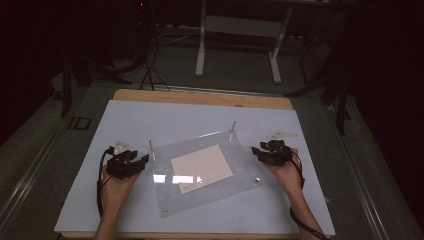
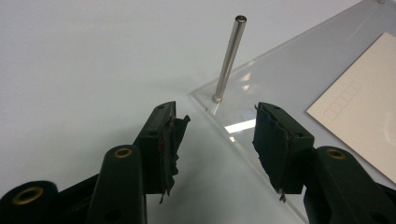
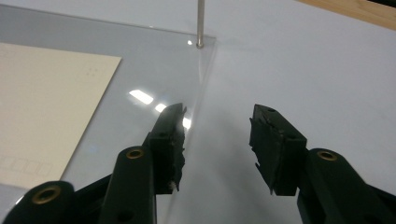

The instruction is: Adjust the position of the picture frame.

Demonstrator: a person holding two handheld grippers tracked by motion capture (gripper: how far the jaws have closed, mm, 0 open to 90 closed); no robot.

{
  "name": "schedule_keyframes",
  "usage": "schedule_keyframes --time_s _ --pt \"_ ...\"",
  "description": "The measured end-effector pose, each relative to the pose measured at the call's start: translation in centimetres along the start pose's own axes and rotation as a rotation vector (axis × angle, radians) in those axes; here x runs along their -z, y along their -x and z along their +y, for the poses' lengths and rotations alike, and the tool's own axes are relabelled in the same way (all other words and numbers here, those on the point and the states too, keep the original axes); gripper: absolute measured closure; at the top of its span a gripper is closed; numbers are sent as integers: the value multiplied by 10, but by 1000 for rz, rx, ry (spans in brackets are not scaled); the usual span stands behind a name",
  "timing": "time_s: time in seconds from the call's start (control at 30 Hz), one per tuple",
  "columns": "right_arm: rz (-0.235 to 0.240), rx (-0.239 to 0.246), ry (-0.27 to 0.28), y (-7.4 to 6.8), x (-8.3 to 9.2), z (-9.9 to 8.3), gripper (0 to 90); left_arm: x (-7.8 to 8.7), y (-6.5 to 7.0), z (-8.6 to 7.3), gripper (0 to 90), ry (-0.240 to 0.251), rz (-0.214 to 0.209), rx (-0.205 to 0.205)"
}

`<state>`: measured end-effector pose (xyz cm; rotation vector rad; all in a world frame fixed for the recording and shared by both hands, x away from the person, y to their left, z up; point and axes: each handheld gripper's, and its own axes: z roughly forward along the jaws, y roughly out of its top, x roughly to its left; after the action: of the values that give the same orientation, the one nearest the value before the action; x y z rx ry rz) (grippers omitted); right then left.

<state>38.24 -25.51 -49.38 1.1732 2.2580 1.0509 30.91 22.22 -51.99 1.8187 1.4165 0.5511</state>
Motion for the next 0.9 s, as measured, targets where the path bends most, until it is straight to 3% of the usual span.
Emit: schedule_keyframes --time_s 0.27,0.5,0.9 --pt "19 14 11 -1 -10 8 496 0 3 3 490 -2 -9 -25" --pt "-9 35 -4 0 -19 14 544 -2 7 6 484 2 -18 -27" --pt "3 28 14 5 -31 30 582 -11 11 14 511 -18 2 -68"
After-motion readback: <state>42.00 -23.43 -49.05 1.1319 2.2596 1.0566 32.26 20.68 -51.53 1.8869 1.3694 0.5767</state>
